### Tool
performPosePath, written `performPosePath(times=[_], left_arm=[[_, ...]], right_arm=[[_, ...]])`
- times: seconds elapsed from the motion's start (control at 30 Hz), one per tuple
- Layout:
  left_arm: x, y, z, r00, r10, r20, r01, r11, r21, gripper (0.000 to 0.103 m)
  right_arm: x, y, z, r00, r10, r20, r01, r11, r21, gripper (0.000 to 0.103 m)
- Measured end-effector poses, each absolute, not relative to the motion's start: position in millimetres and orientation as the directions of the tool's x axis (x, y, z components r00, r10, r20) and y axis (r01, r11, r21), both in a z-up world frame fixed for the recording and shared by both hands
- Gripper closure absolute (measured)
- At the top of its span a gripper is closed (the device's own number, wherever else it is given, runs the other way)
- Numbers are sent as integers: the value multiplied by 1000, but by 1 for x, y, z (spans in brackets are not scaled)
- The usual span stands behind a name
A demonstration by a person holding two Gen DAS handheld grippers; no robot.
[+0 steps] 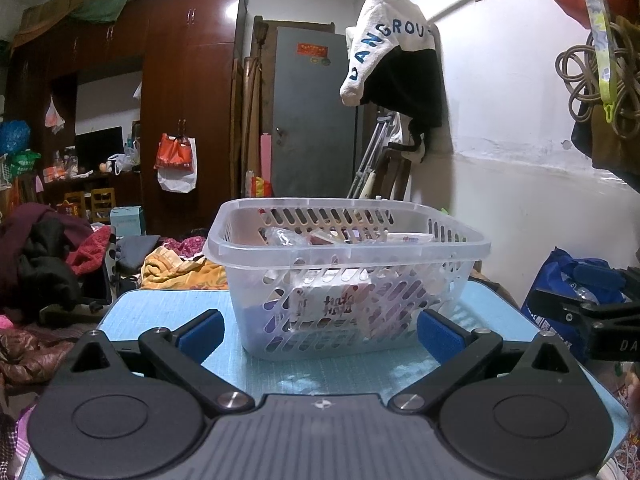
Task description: Organize objects
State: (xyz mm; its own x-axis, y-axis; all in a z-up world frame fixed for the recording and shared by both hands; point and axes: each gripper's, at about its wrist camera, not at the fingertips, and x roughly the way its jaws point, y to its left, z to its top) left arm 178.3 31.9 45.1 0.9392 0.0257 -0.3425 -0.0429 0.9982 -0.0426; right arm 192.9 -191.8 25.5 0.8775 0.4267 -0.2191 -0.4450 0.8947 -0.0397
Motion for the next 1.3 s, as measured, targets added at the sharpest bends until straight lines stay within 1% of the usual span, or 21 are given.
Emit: performPosePath(times=[0.43,0.77,0.97,1.1,1.17,1.3], left_arm=[[178,33,46,941,26,-337,-42,998,-41,0],[182,30,58,946,15,-325,-32,998,-49,0],[182,25,66,955,-1,-297,-16,998,-56,0],[188,16,67,952,1,-307,-16,999,-46,0],[187,13,68,956,4,-295,-19,999,-48,0],[188,4,71,959,3,-284,-16,999,-42,0]], right_arm=[[193,-190,25,877,422,-229,-440,897,-33,0],[194,-190,28,875,422,-238,-441,897,-31,0],[193,-190,30,877,422,-231,-441,897,-37,0],[196,-196,29,863,440,-249,-451,892,10,0],[195,-201,31,854,458,-246,-464,885,40,0],[189,-204,36,866,447,-224,-453,891,28,0]])
